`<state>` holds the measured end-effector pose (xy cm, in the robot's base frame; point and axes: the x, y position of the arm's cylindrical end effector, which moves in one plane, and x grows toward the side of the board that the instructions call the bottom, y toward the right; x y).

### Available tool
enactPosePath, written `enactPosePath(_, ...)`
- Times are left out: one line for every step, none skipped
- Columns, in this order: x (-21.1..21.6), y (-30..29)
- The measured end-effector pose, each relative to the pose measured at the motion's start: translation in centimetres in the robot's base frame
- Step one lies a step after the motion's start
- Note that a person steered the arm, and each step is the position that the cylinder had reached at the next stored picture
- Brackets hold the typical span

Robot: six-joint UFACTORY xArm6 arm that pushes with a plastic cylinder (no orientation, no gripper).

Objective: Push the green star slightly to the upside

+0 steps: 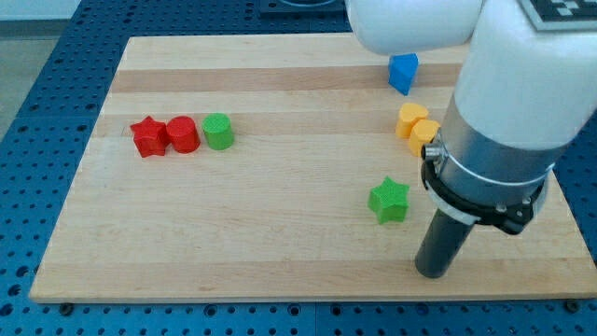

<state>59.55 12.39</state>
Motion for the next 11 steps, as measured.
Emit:
enactPosePath(-0.3,-0.4)
enactPosePath(-0.3,-2.0)
enactPosePath(-1.6,-1.4)
enactPosePath(-3.3,-0.8)
enactPosePath(-4.7,-0.7)
enactPosePath(-6.0,-2.4)
enactPosePath(-6.3,-3.7)
enactPosePath(-6.3,-5.2)
enactPosePath(-6.3,-5.7)
enactPosePath(-6.3,-6.1)
enactPosePath(-6.3,-7.2)
